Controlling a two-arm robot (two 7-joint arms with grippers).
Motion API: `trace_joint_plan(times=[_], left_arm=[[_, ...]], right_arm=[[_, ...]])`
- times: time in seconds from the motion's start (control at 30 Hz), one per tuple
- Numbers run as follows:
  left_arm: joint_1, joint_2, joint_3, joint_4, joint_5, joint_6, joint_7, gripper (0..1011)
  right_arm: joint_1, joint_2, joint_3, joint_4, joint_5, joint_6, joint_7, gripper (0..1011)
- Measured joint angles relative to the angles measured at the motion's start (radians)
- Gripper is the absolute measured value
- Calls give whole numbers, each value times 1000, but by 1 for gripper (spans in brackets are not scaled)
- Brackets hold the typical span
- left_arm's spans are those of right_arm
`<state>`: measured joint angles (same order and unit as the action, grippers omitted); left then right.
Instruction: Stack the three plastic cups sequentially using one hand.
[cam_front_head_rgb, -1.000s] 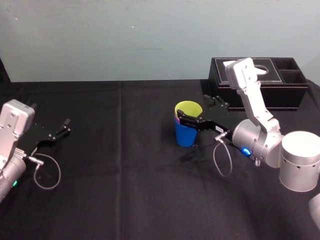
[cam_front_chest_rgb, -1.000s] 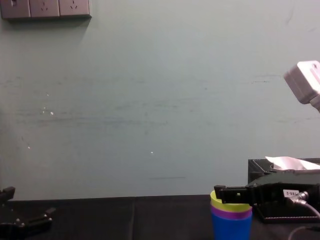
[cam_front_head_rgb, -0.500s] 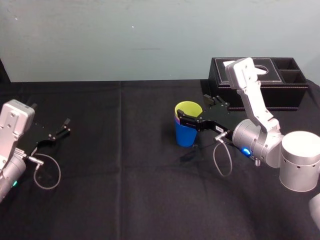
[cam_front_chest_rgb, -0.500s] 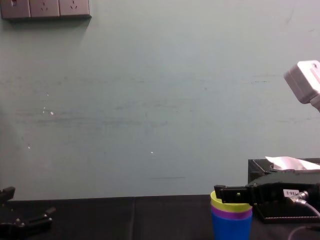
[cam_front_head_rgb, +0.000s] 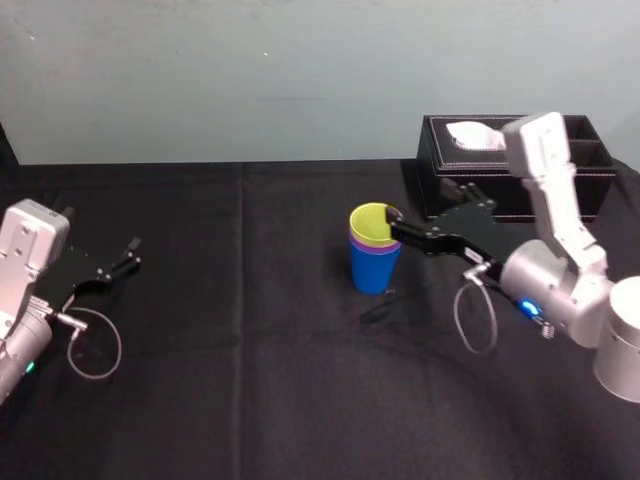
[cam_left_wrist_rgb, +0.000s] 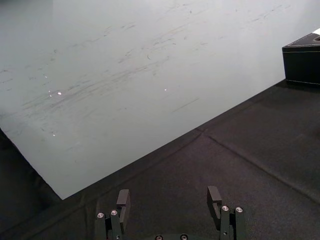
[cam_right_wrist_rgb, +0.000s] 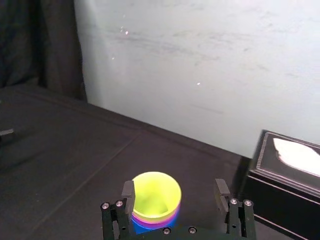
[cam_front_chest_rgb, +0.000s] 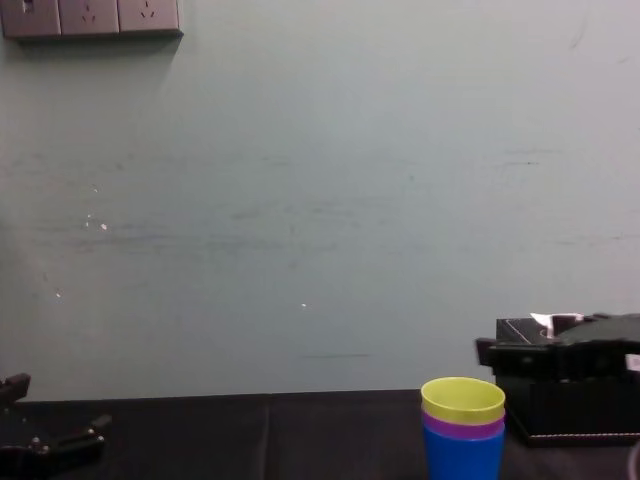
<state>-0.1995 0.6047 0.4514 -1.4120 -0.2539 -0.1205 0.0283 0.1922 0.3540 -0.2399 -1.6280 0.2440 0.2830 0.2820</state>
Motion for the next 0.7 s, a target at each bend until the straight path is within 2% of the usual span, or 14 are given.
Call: trace_joint_plan(times=[0.03, 0.3, 0.47, 0.7], left_arm=[[0, 0, 0, 0, 0, 0, 0, 1010], [0, 0, 0, 0, 0, 0, 0, 1010], [0, 0, 0, 0, 0, 0, 0, 1010], [0, 0, 0, 0, 0, 0, 0, 1010]], right_arm=[[0, 0, 0, 0, 0, 0, 0, 1002], [-103, 31, 82, -42, 47, -59, -10, 1002], [-148, 42, 110, -45, 66, -88, -11, 1003], [-152, 43, 112, -44, 69, -93, -11, 1003]])
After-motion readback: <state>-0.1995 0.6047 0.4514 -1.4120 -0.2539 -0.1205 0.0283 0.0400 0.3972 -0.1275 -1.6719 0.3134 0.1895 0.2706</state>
